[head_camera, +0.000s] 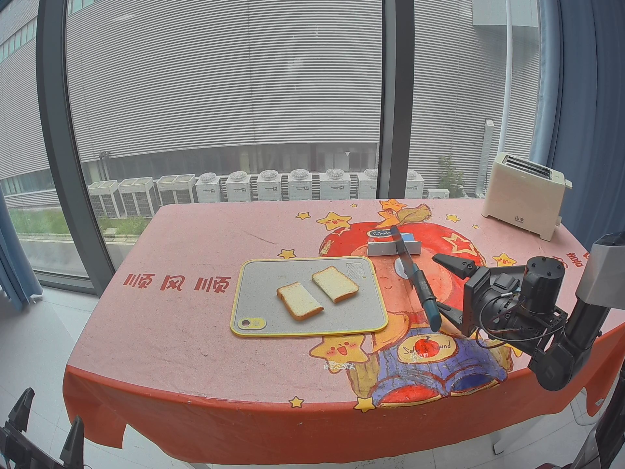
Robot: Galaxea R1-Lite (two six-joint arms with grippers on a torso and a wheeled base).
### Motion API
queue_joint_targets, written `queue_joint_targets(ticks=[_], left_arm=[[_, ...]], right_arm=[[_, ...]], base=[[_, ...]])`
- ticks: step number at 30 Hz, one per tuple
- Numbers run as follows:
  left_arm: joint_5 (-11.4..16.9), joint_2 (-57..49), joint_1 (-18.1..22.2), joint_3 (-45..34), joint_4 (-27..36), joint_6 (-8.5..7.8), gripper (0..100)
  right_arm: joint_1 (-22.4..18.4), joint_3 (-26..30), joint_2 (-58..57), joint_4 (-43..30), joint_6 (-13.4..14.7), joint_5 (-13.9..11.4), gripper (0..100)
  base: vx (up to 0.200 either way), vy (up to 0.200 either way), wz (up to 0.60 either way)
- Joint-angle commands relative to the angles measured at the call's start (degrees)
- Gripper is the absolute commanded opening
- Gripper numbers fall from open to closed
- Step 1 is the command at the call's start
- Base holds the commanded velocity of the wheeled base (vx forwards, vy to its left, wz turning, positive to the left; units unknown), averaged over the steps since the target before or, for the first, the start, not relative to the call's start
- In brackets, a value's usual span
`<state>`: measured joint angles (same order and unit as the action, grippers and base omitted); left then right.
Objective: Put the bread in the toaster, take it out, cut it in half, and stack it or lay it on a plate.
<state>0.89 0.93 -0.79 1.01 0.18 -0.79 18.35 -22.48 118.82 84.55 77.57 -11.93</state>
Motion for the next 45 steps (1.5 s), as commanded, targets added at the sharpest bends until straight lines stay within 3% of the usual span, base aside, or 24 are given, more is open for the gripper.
queue_joint_targets(ticks=[1,13,20,37,42,45], left_arm=[[0.0,-0.2,0.0,-0.8,0.0,0.00,100],[0.0,-0.2,0.0,-0.8,0.0,0.00,100],[0.0,-0.2,0.0,-0.8,0.0,0.00,100],[0.0,-0.2,0.0,-0.8,0.0,0.00,100],[0.0,-0.2,0.0,-0.8,0.0,0.00,100],[0.0,-0.2,0.0,-0.9,0.0,0.00,100]], right_arm=[[-0.2,3.1,-3.9,0.2,-3.1,0.2,100],[-1.2,8.3,-13.4,0.2,-7.7,0.5,100],[-1.0,8.9,-13.0,0.2,-11.5,6.7,100],[-1.6,9.6,-21.6,0.2,-12.9,8.2,100],[2.2,10.4,-26.6,-0.9,-23.2,6.9,100],[4.9,9.7,-26.5,-0.9,-26.2,6.7,100]], base=[[0.000,0.000,0.00],[0.000,0.000,0.00],[0.000,0.000,0.00],[0.000,0.000,0.00],[0.000,0.000,0.00],[0.000,0.000,0.00]])
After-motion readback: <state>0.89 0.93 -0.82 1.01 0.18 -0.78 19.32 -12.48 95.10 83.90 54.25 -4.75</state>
